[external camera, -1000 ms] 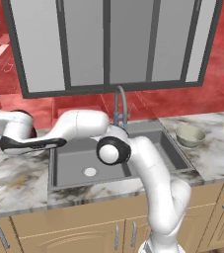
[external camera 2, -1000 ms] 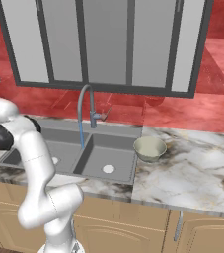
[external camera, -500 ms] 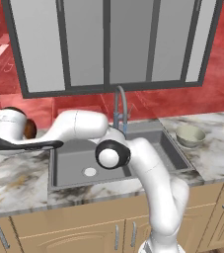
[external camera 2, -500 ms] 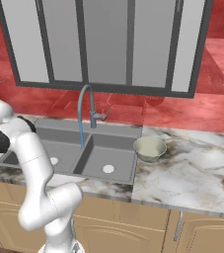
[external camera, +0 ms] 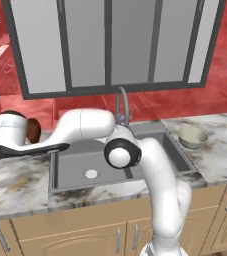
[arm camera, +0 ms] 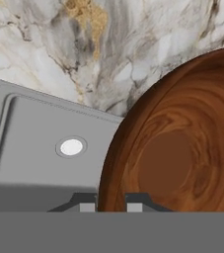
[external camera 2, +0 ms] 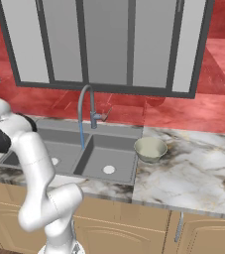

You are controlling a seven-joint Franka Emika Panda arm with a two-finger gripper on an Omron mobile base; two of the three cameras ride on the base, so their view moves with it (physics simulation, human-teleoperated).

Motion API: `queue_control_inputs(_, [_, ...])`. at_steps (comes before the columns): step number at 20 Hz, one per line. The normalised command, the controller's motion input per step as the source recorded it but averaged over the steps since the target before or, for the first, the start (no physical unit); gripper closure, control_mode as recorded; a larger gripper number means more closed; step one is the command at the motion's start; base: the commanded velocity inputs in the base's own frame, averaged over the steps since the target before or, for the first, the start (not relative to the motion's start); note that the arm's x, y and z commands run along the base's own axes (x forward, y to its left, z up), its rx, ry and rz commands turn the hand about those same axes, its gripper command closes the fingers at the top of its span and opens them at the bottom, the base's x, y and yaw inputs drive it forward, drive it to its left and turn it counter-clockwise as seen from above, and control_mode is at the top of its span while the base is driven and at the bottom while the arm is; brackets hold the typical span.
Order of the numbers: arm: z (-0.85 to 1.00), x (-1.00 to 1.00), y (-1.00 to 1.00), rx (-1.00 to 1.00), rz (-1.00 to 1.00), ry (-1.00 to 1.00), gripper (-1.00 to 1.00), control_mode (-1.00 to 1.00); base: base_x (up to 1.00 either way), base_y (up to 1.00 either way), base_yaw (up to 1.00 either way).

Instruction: Rinse each bowl for a few seconds and place them down in the sink or on the counter.

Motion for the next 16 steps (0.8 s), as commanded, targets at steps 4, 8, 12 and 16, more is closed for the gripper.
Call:
queue_control_inputs(4, [-0.02, -0.18, -0.39, 0.10, -0.02, -0.07, 1.00, -1.00, 0.00, 0.00, 0.00])
queue_control_inputs(8, [-0.11, -0.09, -0.29, 0.12, -0.06, -0.07, 1.00, -1.00, 0.00, 0.00, 0.00])
queue_control_inputs(12, [-0.13, -0.01, -0.04, 0.13, -0.13, -0.03, 1.00, -1.00, 0.00, 0.00, 0.00])
queue_control_inputs(16, [-0.11, 0.10, -0.05, 0.09, -0.08, 0.00, 1.00, -1.00, 0.00, 0.00, 0.00])
